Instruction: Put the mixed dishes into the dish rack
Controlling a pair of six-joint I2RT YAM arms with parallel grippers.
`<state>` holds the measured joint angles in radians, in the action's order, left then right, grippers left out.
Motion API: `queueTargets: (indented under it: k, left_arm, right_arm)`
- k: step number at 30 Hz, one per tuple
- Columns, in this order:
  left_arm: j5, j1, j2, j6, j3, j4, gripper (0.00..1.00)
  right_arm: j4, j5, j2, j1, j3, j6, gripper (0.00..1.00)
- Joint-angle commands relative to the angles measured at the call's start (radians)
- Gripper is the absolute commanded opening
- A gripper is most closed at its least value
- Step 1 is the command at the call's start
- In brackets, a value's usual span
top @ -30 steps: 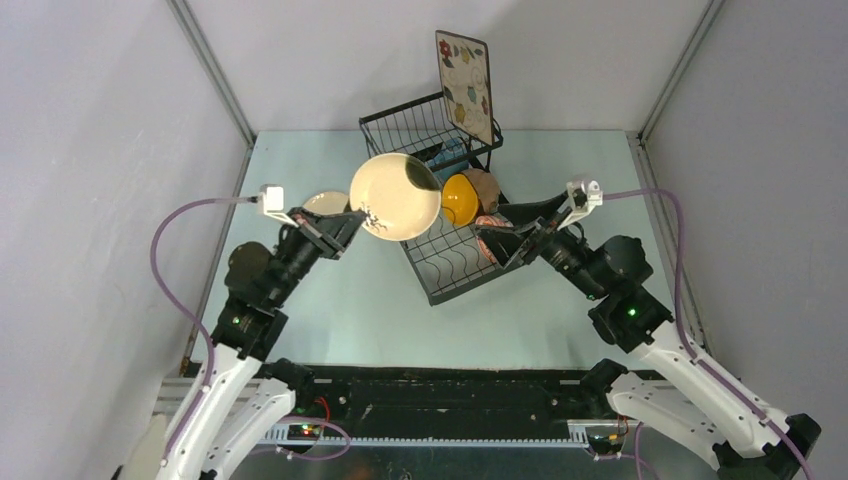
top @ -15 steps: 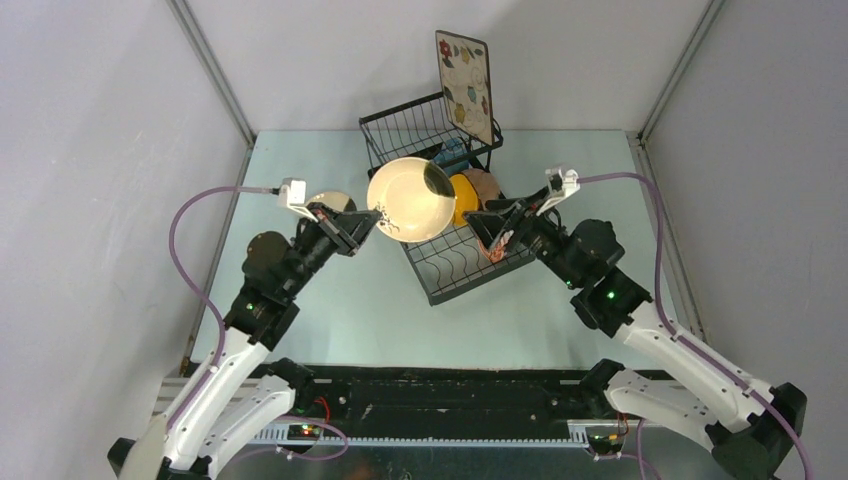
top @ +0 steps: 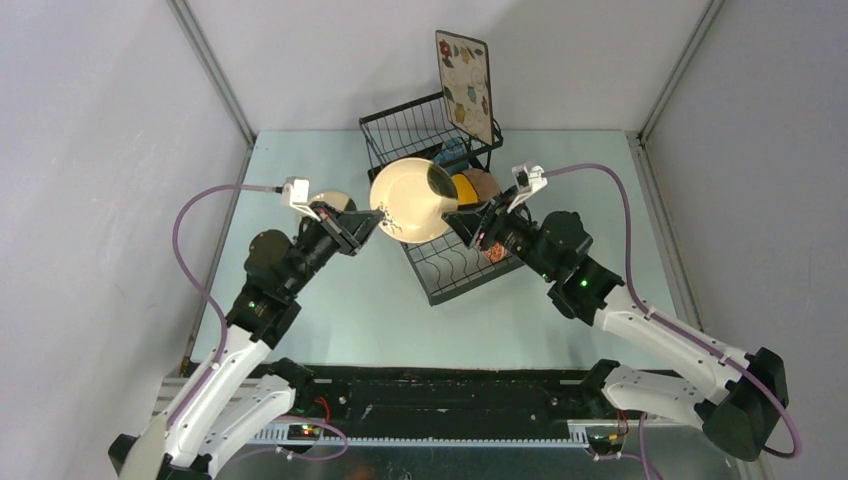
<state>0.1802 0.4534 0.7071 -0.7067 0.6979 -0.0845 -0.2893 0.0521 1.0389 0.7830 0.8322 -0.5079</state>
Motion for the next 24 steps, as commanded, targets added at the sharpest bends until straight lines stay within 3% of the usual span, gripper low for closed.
queueTargets:
  k: [1, 4, 6, 7, 12, 14, 18, 24]
  left_arm:
    - [0.039, 0.008, -0.005, -0.008, 0.016, -0.081, 0.00]
    - [0.065, 0.010, -0.005, -0.013, 0.014, -0.092, 0.00]
    - [0.073, 0.010, -0.005, -0.010, 0.012, -0.096, 0.00]
    - [0.073, 0.010, -0.005, -0.003, 0.012, -0.087, 0.02]
    - [-0.081, 0.010, -0.051, 0.026, -0.008, -0.008, 0.56]
    - [-0.149, 0.010, -0.070, 0.023, -0.011, 0.031, 0.67]
    - [-0.281, 0.008, -0.091, 0.028, 0.005, 0.153, 0.75]
    - [-0.441, 0.008, -0.119, 0.024, 0.002, 0.276, 0.76]
  right_arm:
    - [-0.071, -0.013, 0.027, 0.006, 0.063, -0.004, 0.43]
    - [-0.085, -0.016, 0.046, 0.008, 0.074, -0.009, 0.29]
    - [-0.081, -0.021, 0.057, 0.008, 0.086, -0.003, 0.04]
    - [-0.079, -0.024, 0.062, 0.008, 0.094, 0.003, 0.01]
    - [-0.067, -0.159, 0.079, 0.009, 0.150, 0.128, 0.00]
    - [-0.050, -0.234, 0.098, 0.009, 0.206, 0.212, 0.00]
    - [0.048, -0.385, 0.158, -0.009, 0.355, 0.315, 0.00]
    - [0.000, -0.564, 0.284, -0.019, 0.480, 0.537, 0.00]
